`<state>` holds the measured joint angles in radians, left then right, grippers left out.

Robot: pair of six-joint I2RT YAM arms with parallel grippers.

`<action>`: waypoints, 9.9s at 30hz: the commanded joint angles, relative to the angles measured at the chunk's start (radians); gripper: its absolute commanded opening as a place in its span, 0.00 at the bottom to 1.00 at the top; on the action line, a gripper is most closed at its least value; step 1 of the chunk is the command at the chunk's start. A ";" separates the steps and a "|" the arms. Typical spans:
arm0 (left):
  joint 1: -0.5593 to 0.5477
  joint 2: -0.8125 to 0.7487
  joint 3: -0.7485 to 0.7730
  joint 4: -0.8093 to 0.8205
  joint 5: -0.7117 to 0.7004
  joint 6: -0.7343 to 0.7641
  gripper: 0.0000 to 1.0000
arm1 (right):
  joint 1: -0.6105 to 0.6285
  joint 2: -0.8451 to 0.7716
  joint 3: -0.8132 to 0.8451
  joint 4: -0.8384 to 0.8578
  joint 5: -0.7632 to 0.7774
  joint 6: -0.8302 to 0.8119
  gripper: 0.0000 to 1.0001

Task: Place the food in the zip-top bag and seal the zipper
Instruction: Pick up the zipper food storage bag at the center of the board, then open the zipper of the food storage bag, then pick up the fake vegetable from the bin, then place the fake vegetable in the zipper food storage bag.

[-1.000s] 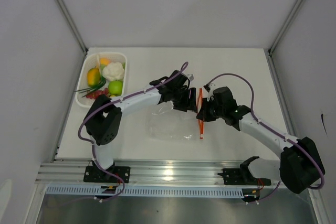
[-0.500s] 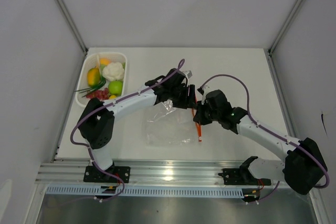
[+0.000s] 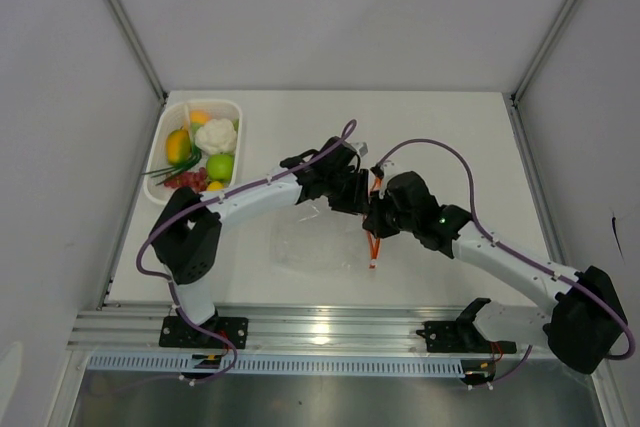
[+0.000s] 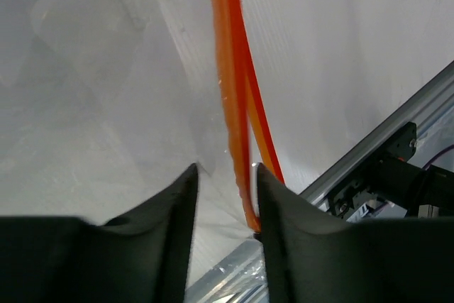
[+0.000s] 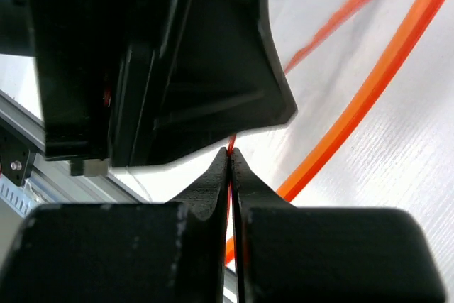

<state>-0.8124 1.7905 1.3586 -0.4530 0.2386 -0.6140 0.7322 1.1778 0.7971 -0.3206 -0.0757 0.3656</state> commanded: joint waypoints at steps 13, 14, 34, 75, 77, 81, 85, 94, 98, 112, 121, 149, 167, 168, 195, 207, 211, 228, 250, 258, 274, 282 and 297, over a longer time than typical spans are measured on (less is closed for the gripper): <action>-0.005 -0.066 -0.018 0.016 0.036 0.094 0.00 | 0.018 -0.136 0.053 -0.167 0.154 0.078 0.35; -0.005 -0.083 -0.029 0.023 0.036 0.097 0.01 | 0.018 -0.157 0.054 -0.190 0.183 0.090 0.42; -0.005 -0.352 -0.210 0.158 0.172 0.053 0.01 | -0.099 -0.254 -0.027 -0.037 -0.071 0.289 0.59; -0.011 -0.114 0.048 0.073 0.389 0.066 0.03 | 0.099 -0.055 0.415 -0.532 0.763 0.105 0.00; -0.004 -0.164 0.021 0.030 0.319 0.094 0.04 | 0.130 -0.041 0.415 -0.525 0.769 0.105 0.00; 0.018 -0.258 -0.142 0.004 0.134 0.105 0.08 | 0.183 -0.017 0.401 -0.492 0.761 0.116 0.00; 0.039 -0.351 -0.260 0.037 0.045 0.086 0.11 | 0.245 0.034 0.398 -0.462 0.763 0.131 0.00; 0.088 -0.535 -0.386 0.039 -0.088 0.051 0.30 | 0.345 0.181 0.418 -0.391 0.798 0.168 0.00; 0.110 -0.715 -0.464 0.048 -0.232 0.027 0.62 | 0.346 0.197 0.433 -0.355 0.780 0.142 0.00; 0.485 -0.737 -0.405 -0.116 -0.330 0.033 1.00 | 0.231 0.310 0.459 -0.200 0.574 0.035 0.00; 0.674 -0.629 -0.340 0.054 -0.432 0.019 0.90 | 0.159 0.321 0.439 -0.152 0.449 0.007 0.00; 1.004 -0.001 0.055 0.458 -0.262 0.166 0.84 | 0.045 0.388 0.447 -0.092 0.248 -0.045 0.00; 1.035 0.317 0.471 0.166 -0.266 0.257 0.61 | 0.019 0.378 0.424 -0.084 0.235 -0.057 0.00; 1.035 0.325 0.477 0.160 -0.265 0.260 0.59 | 0.019 0.375 0.424 -0.084 0.234 -0.056 0.00; 1.050 0.552 0.813 -0.150 -0.219 0.201 0.56 | 0.015 0.348 0.401 -0.064 0.220 -0.053 0.00; 1.062 0.566 0.830 -0.147 -0.191 0.188 0.28 | 0.018 0.365 0.401 -0.046 0.202 -0.045 0.00; 1.065 0.567 0.830 -0.139 -0.170 0.192 0.12 | 0.024 0.364 0.409 -0.051 0.209 -0.042 0.00; 1.065 0.184 0.452 -0.105 -0.209 0.117 0.01 | 0.073 0.313 0.442 -0.120 0.277 -0.017 0.00; 0.998 -0.465 -0.087 0.073 -0.360 -0.021 0.01 | 0.122 0.203 0.395 -0.179 0.395 0.036 0.00; 0.970 -0.630 -0.144 0.033 -0.050 -0.032 0.00 | 0.115 0.215 0.413 -0.190 0.413 0.001 0.00; 0.784 -0.924 -0.222 -0.113 0.091 -0.012 0.01 | 0.118 0.249 0.462 -0.215 0.470 -0.036 0.00; 0.572 -0.852 -0.246 -0.191 0.116 -0.050 0.01 | 0.162 0.270 0.465 -0.204 0.501 -0.040 0.00; 0.364 -0.629 -0.139 -0.197 -0.001 -0.177 0.01 | 0.297 0.325 0.470 -0.190 0.573 0.001 0.00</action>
<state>-0.4229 1.1286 1.1652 -0.6678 0.2634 -0.7265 1.0168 1.4929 1.2255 -0.5335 0.4553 0.3443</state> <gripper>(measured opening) 0.072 0.004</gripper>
